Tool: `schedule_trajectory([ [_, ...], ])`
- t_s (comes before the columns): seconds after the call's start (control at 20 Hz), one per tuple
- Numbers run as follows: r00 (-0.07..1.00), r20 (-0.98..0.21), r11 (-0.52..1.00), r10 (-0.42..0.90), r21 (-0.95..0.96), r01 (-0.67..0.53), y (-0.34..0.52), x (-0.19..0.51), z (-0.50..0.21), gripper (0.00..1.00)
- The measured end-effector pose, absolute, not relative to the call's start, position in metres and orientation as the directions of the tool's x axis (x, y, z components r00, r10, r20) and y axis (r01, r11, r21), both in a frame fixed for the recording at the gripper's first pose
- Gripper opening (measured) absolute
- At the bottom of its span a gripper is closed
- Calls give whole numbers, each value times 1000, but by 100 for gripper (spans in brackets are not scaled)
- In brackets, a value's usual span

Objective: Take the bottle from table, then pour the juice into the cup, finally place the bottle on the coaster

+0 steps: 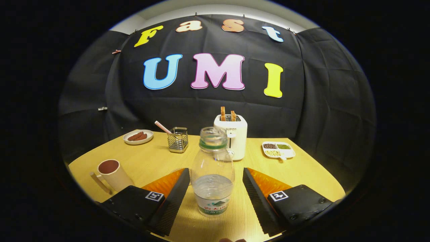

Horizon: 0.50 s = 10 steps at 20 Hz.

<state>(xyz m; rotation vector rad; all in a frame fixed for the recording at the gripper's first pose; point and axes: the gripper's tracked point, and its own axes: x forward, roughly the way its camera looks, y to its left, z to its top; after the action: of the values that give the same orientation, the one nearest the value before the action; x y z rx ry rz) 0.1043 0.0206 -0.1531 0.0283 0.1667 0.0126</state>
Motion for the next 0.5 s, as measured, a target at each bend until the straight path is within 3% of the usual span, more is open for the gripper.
schedule_trajectory([
  [0.35, 979, -198, 996, 53, 80, -37, 21, 115, -180, 97],
  [0.5, 981, -180, 994, 76, 93, -60, 25, 117, -178, 93],
])
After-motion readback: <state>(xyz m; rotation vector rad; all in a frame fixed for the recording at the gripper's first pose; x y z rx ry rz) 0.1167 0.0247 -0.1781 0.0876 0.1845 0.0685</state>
